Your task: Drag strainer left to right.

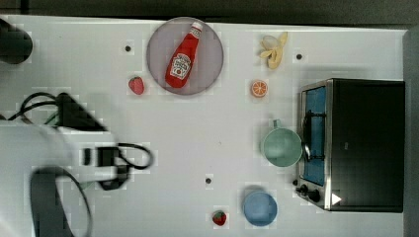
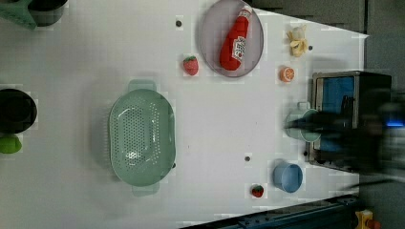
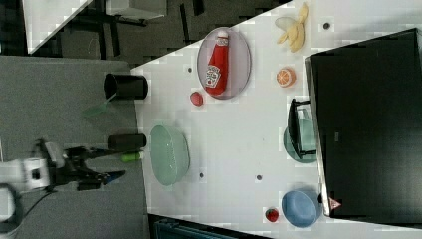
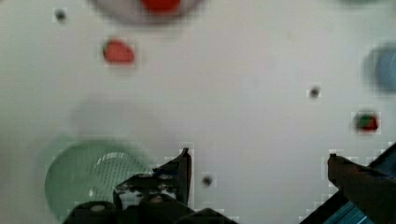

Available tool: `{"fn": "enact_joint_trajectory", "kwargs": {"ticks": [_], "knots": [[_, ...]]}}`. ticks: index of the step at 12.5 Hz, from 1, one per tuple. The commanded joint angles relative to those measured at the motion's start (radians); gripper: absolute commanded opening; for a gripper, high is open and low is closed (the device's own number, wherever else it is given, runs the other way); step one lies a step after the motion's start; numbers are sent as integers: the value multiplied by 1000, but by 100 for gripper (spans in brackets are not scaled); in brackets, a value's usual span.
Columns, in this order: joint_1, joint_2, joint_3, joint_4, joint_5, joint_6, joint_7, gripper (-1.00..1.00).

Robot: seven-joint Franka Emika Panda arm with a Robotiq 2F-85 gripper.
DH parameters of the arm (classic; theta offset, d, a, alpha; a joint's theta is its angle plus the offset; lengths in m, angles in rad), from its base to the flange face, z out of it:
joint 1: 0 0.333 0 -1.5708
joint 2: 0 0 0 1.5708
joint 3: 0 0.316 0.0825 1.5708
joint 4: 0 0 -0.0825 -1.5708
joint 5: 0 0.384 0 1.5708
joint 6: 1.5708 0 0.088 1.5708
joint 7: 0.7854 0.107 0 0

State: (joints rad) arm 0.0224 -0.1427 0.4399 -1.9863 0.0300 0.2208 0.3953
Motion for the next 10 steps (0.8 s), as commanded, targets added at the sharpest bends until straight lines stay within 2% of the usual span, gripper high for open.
{"fn": "enact_joint_trajectory", "kwargs": {"ticks": [1,4,7,10], "knots": [[20,74,116,-62,13,115,373,100],[21,216,175,-71,9,266,670,100],[24,343,182,-94,-25,378,909,100],[25,472,179,-112,-73,495,1002,100]]}}
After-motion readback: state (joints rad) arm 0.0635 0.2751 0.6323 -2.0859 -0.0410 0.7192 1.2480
